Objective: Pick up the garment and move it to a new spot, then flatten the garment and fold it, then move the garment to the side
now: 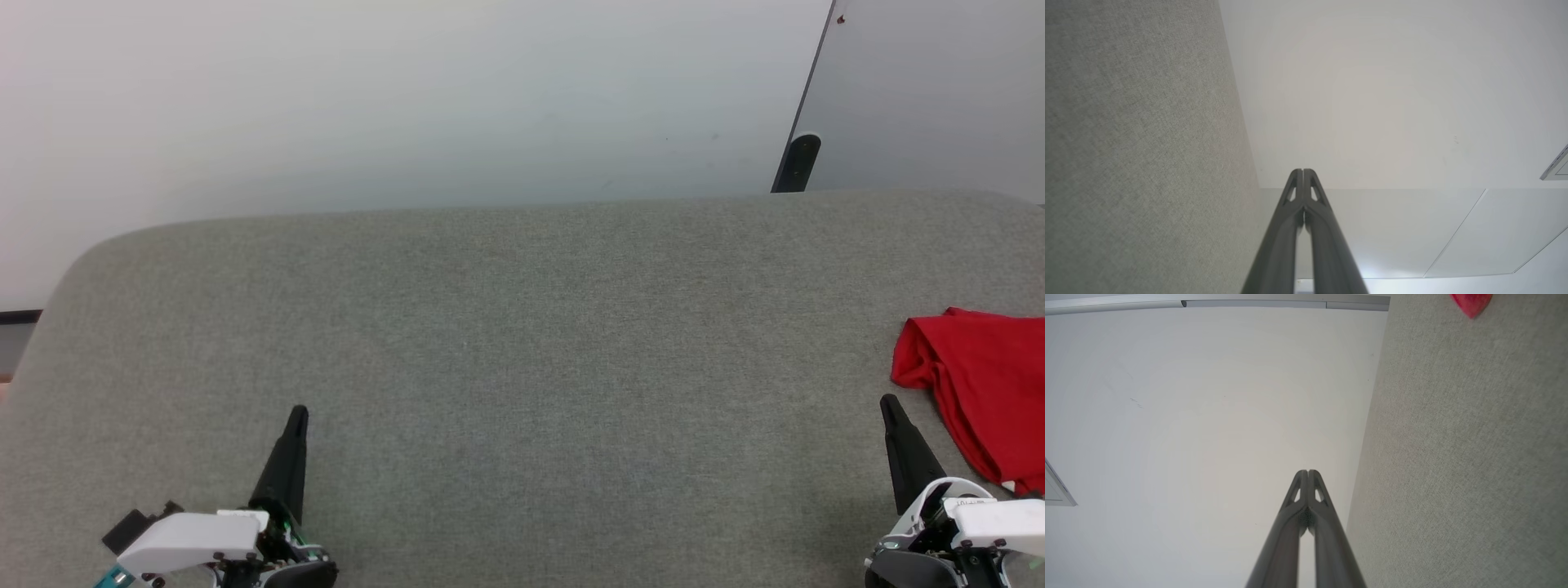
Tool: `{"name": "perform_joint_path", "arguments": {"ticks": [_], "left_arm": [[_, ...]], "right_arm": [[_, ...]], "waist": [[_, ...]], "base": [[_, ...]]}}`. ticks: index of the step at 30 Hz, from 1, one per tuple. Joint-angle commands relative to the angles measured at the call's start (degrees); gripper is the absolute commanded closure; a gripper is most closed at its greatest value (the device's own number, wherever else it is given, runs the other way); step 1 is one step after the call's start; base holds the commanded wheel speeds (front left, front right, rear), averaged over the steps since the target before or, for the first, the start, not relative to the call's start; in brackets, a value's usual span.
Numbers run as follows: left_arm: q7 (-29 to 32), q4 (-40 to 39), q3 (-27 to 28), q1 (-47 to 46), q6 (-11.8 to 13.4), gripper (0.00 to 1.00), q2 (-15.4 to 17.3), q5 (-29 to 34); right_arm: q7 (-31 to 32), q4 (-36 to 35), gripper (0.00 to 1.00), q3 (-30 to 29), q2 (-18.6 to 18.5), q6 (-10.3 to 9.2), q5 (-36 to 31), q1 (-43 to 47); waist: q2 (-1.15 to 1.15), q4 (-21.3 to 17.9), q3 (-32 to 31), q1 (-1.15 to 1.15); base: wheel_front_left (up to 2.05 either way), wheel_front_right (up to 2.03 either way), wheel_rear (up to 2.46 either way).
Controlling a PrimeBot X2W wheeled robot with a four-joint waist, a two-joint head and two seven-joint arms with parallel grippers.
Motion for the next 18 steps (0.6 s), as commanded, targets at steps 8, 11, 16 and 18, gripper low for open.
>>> {"name": "perform_joint_path", "arguments": {"ticks": [8, 11, 16, 18], "left_arm": [[0.1, 0.1, 0.1, -0.6, -0.4, 1.00, 0.0, -0.2], [0.1, 0.1, 0.1, -0.6, -0.4, 1.00, 0.0, -0.2], [0.1, 0.1, 0.1, -0.6, -0.4, 1.00, 0.0, -0.2], [0.1, 0.1, 0.1, -0.6, -0.4, 1.00, 0.0, -0.2]], "right_arm": [[0.2, 0.0, 1.00, 0.0, 0.2, -0.06, 0.1, -0.2], [0.2, 0.0, 1.00, 0.0, 0.2, -0.06, 0.1, -0.2], [0.2, 0.0, 1.00, 0.0, 0.2, -0.06, 0.1, -0.2], [0.2, 0.0, 1.00, 0.0, 0.2, -0.06, 0.1, -0.2]], "waist": [[0.00, 0.0, 0.0, 0.00], [0.00, 0.0, 0.0, 0.00], [0.00, 0.0, 0.0, 0.00], [0.00, 0.0, 0.0, 0.00]], "base": [[0.00, 0.00, 0.00], [0.00, 0.00, 0.00], [0.00, 0.00, 0.00], [0.00, 0.00, 0.00]]}}
